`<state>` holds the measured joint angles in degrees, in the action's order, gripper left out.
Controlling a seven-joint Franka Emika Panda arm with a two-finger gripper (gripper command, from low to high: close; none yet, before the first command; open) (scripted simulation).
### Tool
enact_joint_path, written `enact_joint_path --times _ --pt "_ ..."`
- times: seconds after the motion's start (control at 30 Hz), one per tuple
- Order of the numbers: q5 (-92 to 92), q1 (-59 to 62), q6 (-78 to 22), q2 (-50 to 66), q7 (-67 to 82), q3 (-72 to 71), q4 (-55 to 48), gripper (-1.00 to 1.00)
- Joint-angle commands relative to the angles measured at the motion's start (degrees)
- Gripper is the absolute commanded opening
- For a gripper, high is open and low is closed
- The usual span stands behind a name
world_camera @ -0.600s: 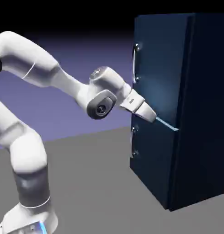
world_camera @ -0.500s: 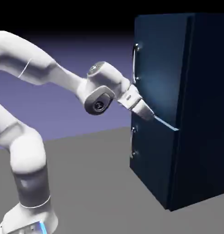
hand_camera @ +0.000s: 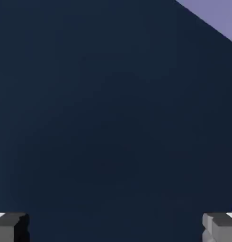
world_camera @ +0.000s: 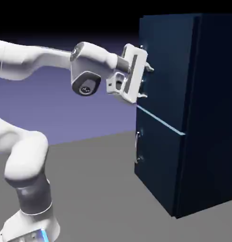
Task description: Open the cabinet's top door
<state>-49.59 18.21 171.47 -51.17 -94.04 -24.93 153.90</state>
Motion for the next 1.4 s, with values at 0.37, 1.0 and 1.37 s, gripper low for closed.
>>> enact_joint_path --times 0.37,1.0,1.37 --pt "-28.8 11.0 -1.5 -10.7 -29.9 -14.5 -4.1 0.0" --pt "-69.0 28.2 -4.9 -26.1 -71.1 -34.7 -10.7 0.0" --pt "-74.4 37.8 -19.2 -34.2 -72.0 -34.4 -10.7 -1.0"
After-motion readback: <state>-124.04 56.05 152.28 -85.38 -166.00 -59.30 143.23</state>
